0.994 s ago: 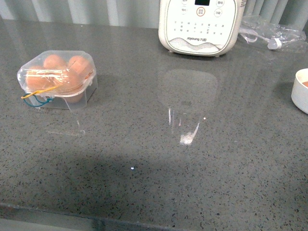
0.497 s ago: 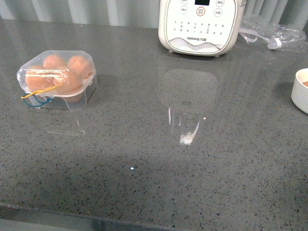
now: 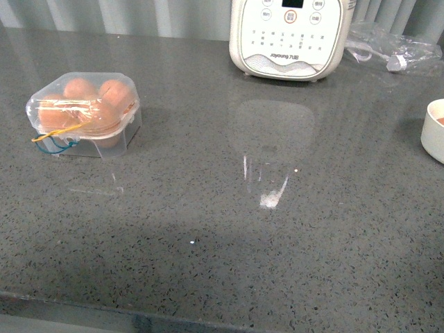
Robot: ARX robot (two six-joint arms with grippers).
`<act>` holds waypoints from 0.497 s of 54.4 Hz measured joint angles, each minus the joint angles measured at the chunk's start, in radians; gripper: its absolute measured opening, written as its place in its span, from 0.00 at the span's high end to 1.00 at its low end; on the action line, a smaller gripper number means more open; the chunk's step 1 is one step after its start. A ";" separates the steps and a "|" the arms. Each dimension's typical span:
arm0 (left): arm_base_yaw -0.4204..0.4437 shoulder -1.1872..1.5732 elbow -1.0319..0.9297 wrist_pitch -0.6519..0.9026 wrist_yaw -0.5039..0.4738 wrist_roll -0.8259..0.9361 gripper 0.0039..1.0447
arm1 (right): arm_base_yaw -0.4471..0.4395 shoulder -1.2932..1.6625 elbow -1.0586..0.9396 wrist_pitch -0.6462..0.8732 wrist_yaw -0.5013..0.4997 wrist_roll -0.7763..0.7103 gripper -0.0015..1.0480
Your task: Put egg into box
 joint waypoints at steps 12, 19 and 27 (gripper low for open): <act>0.000 -0.001 0.000 0.000 0.000 0.000 0.97 | 0.000 0.000 0.000 0.000 0.000 0.000 0.07; 0.000 -0.001 0.000 0.000 0.000 0.000 0.87 | 0.000 0.000 0.000 0.000 0.000 0.000 0.07; 0.000 -0.001 0.000 0.000 0.000 0.000 0.65 | 0.000 0.000 0.000 0.000 0.000 0.000 0.07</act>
